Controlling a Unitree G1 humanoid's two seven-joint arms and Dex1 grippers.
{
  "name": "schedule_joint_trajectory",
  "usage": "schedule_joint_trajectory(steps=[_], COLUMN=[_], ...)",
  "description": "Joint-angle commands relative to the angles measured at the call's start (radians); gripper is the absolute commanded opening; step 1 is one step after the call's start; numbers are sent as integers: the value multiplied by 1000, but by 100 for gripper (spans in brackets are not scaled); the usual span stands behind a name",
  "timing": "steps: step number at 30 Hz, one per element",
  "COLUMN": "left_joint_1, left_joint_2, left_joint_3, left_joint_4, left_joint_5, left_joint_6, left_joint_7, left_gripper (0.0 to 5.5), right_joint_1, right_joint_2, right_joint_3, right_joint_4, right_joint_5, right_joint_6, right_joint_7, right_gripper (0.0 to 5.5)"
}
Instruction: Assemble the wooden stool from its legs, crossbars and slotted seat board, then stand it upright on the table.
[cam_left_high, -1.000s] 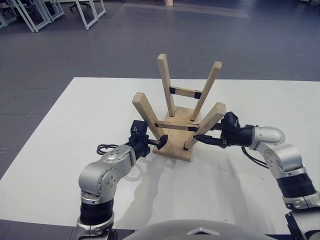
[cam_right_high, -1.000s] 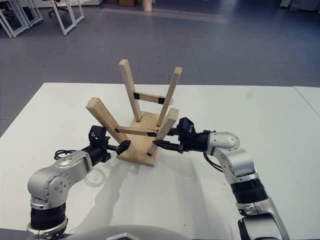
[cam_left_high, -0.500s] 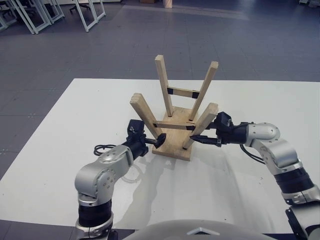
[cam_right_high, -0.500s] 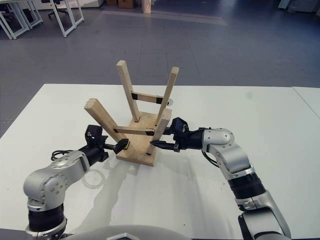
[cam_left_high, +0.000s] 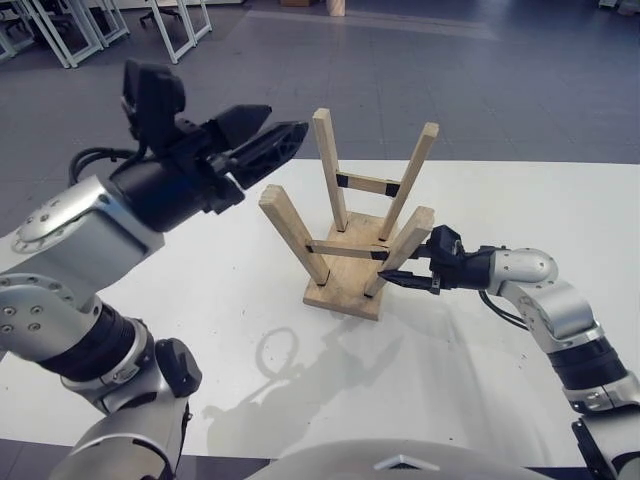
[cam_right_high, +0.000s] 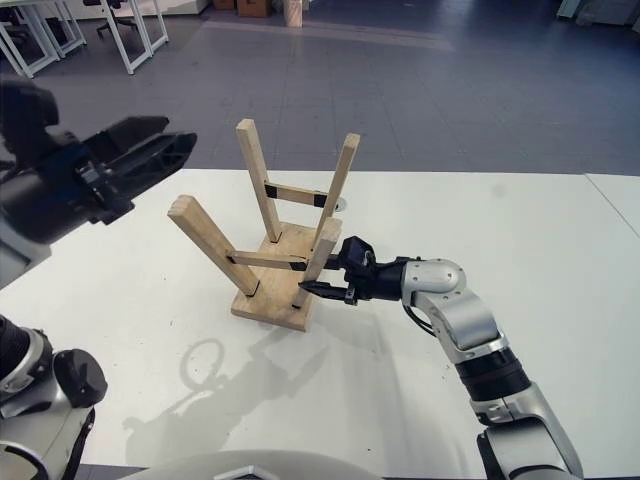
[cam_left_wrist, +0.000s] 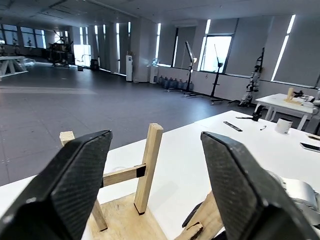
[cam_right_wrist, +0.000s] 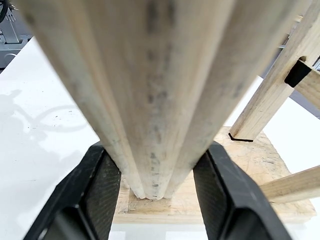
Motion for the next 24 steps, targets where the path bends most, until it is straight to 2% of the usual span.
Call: schedule_joint_trajectory(steps=[1,3,5,7,9,15,17,19,21,24], left_joint_1=[8,52,86,109,108,-47,-79,-9,151,336], left_joint_2=[-178,-236,-211,-181,-168,-201,-224,-220,-161,-114], left_joint_3=[-329,-478,-632,-715,-739,-670,-681,-770,-887,-982], left_joint_4=[-54,-55,-46,-38,-33,-30,-48,-42,-2,100], left_joint_5=[175,284,383,474,556,778,799,777,784,862], left_joint_6=[-7,-23,-29,-50,-90,-263,-298,-226,-181,-249], left_joint_7=[239,307,310,309,308,338,311,254,208,185], left_gripper=[271,250,250,250,250,250,250,250,250,250], right_joint_1=[117,115,116,106,94,92,92,94,97,101], right_joint_2=[-37,-35,-34,-30,-26,-31,-35,-41,-45,-60], right_joint_3=[104,103,102,106,111,116,116,114,113,106], right_joint_4=[132,135,135,145,156,161,161,159,153,137], right_joint_5=[-143,-142,-142,-145,-148,-149,-149,-148,-146,-136], right_joint_6=[87,85,83,78,74,71,70,72,75,84], right_joint_7=[-30,-33,-39,-38,-34,-30,-28,-25,-23,-12], right_gripper=[202,202,202,202,202,202,202,202,202,202])
